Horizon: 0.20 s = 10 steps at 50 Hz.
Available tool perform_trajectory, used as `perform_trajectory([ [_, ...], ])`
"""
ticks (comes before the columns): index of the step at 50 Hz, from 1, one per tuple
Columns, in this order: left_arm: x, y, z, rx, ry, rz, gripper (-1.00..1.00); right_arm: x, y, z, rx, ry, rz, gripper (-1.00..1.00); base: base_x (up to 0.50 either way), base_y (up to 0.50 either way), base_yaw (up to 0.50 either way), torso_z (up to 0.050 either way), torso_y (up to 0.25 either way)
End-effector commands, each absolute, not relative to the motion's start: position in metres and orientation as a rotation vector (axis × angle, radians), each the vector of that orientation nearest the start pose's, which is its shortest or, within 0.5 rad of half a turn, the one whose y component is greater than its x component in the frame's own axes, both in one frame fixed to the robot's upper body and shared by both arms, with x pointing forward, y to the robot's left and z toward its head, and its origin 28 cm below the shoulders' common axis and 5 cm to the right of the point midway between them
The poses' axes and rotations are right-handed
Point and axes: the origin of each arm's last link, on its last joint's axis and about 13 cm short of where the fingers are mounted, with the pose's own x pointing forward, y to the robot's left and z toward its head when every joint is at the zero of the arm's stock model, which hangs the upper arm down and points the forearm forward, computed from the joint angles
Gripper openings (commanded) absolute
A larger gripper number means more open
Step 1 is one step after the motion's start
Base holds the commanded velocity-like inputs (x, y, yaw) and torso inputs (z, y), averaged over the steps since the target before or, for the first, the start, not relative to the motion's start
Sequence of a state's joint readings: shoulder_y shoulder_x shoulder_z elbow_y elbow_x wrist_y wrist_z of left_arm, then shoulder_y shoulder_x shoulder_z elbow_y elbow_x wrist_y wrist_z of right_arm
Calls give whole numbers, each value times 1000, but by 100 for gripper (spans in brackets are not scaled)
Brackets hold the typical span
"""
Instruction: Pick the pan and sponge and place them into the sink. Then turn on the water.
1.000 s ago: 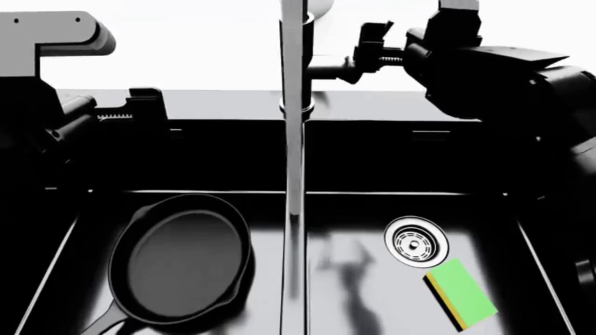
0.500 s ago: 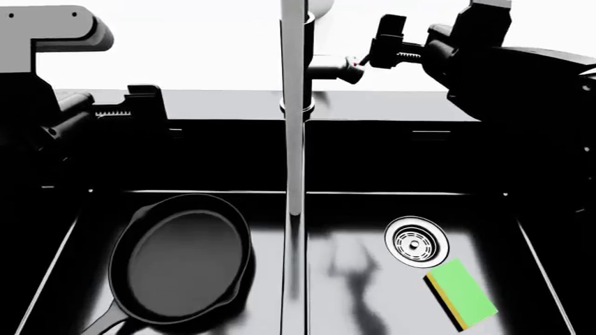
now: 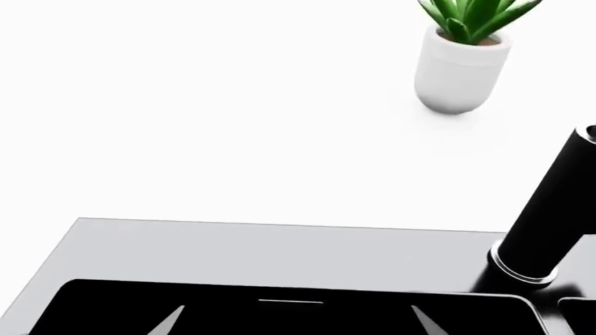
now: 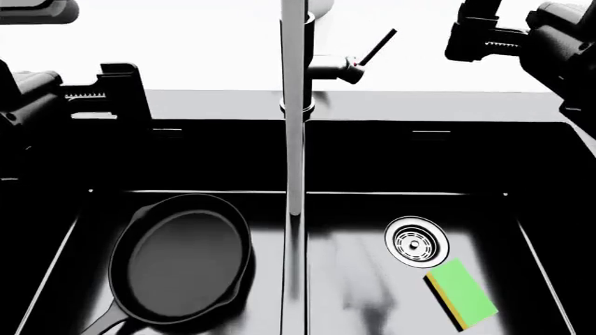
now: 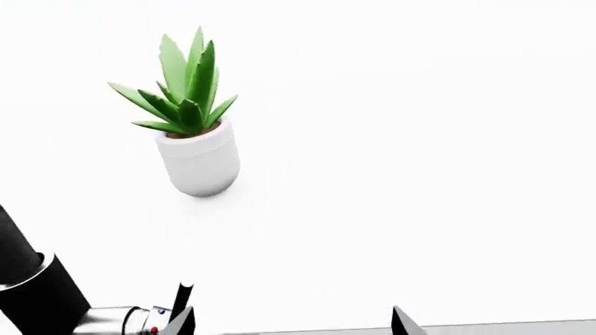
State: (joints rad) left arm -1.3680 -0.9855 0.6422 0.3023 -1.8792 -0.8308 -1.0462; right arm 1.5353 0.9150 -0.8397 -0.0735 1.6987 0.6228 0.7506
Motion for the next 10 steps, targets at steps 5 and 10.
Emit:
perform_trajectory([
  [5, 214, 273, 341, 10, 90, 36, 100, 214, -177, 343, 64, -30, 26, 100, 0, 0, 0, 0, 0],
  [10, 210, 274, 340, 11, 81, 31, 100, 205, -180, 339, 60, -34, 11, 100, 0, 0, 0, 0, 0],
])
